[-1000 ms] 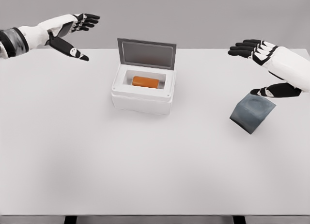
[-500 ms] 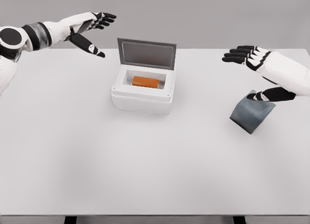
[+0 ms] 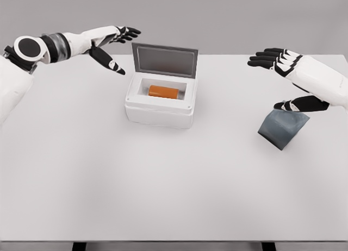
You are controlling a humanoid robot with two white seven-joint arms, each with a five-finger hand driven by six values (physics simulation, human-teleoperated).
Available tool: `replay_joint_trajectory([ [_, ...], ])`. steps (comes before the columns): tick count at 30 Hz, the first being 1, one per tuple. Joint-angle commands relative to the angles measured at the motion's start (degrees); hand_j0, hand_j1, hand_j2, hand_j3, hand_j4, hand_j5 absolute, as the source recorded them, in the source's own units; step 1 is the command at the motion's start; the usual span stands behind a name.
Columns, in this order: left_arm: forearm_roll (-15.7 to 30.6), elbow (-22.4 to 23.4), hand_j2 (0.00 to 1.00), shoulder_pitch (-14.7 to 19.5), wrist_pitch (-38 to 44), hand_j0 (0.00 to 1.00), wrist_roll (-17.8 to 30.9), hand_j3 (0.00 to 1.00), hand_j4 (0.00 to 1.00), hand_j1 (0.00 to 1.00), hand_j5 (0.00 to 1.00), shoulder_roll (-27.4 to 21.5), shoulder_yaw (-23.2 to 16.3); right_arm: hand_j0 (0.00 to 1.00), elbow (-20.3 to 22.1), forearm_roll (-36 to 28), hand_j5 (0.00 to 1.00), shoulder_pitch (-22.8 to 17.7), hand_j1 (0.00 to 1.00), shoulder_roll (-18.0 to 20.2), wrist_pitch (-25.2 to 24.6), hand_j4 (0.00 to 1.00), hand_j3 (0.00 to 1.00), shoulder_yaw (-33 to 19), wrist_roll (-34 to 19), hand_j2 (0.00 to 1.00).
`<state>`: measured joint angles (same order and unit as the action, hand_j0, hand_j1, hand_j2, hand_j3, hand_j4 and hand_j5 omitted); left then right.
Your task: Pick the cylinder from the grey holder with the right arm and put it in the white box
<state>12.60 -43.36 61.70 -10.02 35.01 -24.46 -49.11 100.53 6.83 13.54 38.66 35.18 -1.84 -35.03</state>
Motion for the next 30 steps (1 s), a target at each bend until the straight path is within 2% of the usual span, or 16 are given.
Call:
replay_joint_trajectory([
  [1, -0.12, -0.06, 1.0, 0.0, -0.97, 1.0, -0.01, 1.0, 1.0, 1.0, 1.0, -0.06, -0.63, 1.0, 0.01, -0.42, 1.0, 0.0, 1.0, 0.01, -0.18, 1.0, 1.0, -0.01, 0.03, 1.0],
  [7, -0.3, -1.99, 1.0, -0.09, -1.05, 1.0, -0.01, 1.0, 1.0, 1.0, 1.0, -0.67, -2.04, 1.0, 0.01, -0.33, 1.0, 0.0, 1.0, -0.07, -0.18, 1.0, 1.0, -0.36, 0.03, 1.0],
  [19, -0.65, -2.17, 1.0, -0.44, -6.06, 1.0, -0.01, 1.0, 1.0, 1.0, 1.0, -1.46, -2.04, 1.0, 0.01, -0.33, 1.0, -0.09, 1.0, -1.04, -0.18, 1.0, 1.0, -0.36, 0.03, 1.0],
  [22, -0.56, -4.1, 1.0, -0.62, -6.41, 1.0, -0.01, 1.0, 1.0, 1.0, 1.0, -2.34, -2.04, 1.0, 0.01, -0.33, 1.0, -0.09, 1.0, -0.95, -0.18, 1.0, 1.0, -0.27, 0.03, 1.0],
  [30, -0.65, -5.07, 1.0, -1.32, -8.08, 1.0, -0.01, 1.0, 1.0, 1.0, 1.0, -3.05, -2.22, 1.0, 0.01, -0.24, 1.0, -0.09, 1.0, -1.04, -0.18, 1.0, 1.0, -0.36, 0.03, 1.0],
])
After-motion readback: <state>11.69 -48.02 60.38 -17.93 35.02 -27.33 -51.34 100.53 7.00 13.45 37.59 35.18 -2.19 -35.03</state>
